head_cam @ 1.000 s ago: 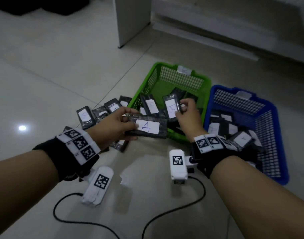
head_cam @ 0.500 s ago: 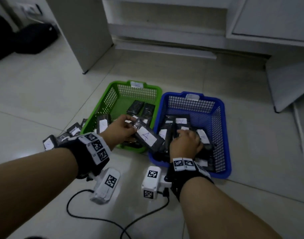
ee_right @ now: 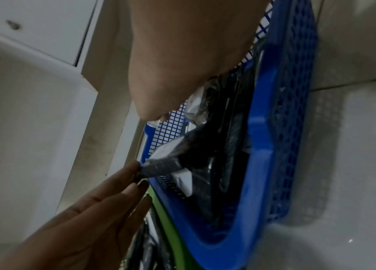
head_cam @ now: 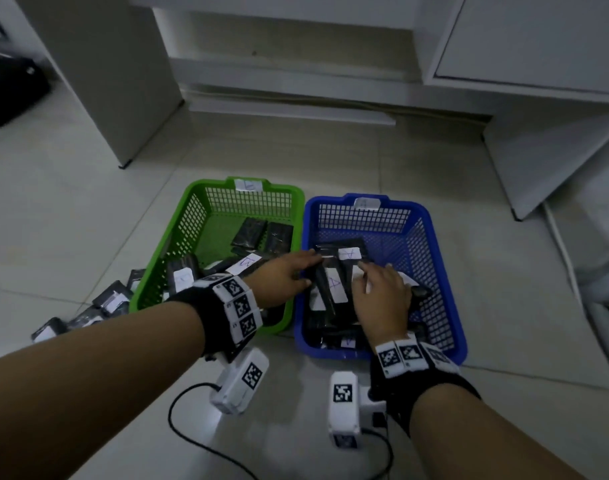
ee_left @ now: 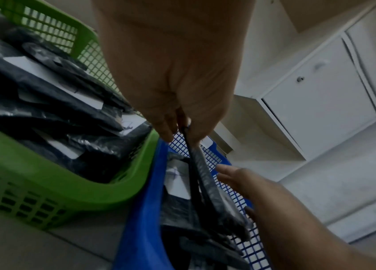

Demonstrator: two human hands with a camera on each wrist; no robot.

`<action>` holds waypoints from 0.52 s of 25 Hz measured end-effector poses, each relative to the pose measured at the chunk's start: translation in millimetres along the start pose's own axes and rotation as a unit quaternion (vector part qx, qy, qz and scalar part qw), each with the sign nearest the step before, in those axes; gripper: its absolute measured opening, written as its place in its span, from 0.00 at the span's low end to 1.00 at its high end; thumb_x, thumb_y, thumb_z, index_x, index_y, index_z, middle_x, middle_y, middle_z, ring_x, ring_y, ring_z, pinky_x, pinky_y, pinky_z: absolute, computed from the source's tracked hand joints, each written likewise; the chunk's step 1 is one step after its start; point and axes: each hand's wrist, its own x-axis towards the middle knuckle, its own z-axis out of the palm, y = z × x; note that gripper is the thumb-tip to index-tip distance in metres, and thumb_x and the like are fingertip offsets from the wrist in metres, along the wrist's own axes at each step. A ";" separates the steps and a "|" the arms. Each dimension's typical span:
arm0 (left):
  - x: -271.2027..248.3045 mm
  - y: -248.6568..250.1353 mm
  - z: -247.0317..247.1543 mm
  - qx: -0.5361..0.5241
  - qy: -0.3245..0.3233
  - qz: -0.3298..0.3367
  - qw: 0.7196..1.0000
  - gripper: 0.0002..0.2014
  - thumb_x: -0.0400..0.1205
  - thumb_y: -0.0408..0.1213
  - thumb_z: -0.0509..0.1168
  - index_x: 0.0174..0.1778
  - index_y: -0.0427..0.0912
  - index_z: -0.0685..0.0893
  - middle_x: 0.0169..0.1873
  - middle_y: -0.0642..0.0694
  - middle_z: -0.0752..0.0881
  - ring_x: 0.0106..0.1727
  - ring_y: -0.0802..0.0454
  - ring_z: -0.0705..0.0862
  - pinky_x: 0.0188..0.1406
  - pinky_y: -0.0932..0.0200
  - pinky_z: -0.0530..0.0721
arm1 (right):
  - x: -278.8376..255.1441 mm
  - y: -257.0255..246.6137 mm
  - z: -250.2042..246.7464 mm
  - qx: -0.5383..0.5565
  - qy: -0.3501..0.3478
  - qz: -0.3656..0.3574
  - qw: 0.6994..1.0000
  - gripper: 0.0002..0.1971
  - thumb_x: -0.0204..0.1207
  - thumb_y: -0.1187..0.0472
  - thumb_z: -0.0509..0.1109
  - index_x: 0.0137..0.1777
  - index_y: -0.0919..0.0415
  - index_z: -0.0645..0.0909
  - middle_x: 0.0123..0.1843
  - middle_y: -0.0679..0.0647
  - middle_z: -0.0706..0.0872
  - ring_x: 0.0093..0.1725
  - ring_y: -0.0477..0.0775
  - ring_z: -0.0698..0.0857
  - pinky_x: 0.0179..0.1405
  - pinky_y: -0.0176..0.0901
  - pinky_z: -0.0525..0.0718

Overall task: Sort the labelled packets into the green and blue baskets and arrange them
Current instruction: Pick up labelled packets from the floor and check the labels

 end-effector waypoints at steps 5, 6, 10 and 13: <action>-32.6 -43.7 -29.0 -0.073 0.122 0.095 0.985 0.17 0.79 0.26 0.64 0.59 0.49 0.85 0.62 0.49 0.82 0.62 0.57 0.80 0.63 0.67 0.74 | -25.4 -14.4 19.0 -0.132 -0.009 -0.117 0.984 0.32 0.72 0.42 0.52 0.76 0.52 0.72 0.77 0.54 0.74 0.79 0.59 0.67 0.79 0.70 0.54; -47.1 -59.6 -39.4 -0.097 0.156 0.101 0.978 0.15 0.79 0.26 0.65 0.54 0.49 0.86 0.55 0.50 0.84 0.57 0.59 0.82 0.58 0.67 0.77 | -31.9 -25.3 25.1 -0.139 0.005 -0.132 0.981 0.32 0.72 0.42 0.52 0.74 0.51 0.74 0.77 0.54 0.74 0.78 0.60 0.68 0.78 0.72 0.55; -111.9 -128.3 -69.2 -0.132 0.233 0.017 0.963 0.11 0.78 0.26 0.66 0.47 0.47 0.87 0.45 0.56 0.84 0.45 0.66 0.83 0.46 0.72 0.79 | -71.5 -84.5 52.8 -0.082 -0.011 -0.222 0.972 0.26 0.71 0.45 0.59 0.70 0.49 0.78 0.75 0.56 0.75 0.78 0.60 0.67 0.78 0.71 0.56; -162.7 -179.0 -73.3 -0.133 0.264 -0.087 0.951 0.09 0.77 0.28 0.68 0.46 0.48 0.87 0.46 0.55 0.87 0.44 0.63 0.84 0.45 0.75 0.79 | -110.9 -130.4 86.0 -0.027 -0.038 -0.326 0.944 0.23 0.69 0.53 0.65 0.64 0.52 0.82 0.66 0.57 0.80 0.70 0.61 0.73 0.71 0.64 0.70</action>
